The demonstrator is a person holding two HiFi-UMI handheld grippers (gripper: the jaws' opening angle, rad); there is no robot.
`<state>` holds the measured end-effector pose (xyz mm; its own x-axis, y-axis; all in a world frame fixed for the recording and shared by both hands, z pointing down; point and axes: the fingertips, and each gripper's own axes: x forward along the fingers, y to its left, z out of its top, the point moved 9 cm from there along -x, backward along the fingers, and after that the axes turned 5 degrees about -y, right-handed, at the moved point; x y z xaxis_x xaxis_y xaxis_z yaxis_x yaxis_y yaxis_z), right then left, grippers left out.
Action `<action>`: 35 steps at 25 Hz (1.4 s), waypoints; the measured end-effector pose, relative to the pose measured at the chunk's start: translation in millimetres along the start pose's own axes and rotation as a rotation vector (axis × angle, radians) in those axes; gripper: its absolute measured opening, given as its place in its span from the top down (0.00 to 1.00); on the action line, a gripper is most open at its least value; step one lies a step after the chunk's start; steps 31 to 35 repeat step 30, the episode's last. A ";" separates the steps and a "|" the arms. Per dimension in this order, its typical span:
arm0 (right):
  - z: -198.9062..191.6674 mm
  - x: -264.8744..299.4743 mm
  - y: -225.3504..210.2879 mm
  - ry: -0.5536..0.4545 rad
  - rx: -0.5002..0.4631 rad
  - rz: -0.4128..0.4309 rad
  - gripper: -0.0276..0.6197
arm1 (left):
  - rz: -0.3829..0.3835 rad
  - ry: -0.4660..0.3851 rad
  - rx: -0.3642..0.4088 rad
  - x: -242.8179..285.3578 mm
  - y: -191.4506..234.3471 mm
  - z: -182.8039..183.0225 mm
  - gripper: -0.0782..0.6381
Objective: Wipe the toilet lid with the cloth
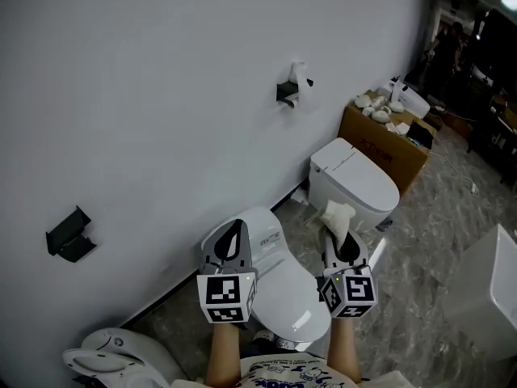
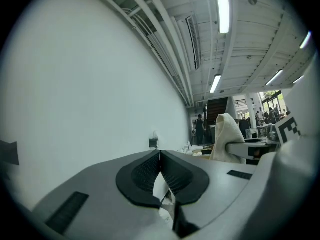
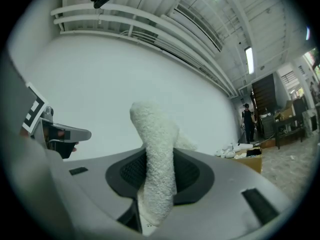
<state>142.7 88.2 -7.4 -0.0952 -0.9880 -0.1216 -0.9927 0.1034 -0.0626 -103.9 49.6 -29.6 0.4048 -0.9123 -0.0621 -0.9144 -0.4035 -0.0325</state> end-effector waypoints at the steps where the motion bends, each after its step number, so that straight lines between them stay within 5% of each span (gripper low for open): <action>1: 0.4 1.1 2.2 -0.002 -0.002 0.003 0.78 | 0.003 -0.005 0.000 -0.8 2.4 1.6 0.88; 35: 3.7 10.1 -3.1 -0.002 -0.009 -0.006 0.78 | -0.043 -0.023 -0.007 17.7 -5.8 6.3 0.88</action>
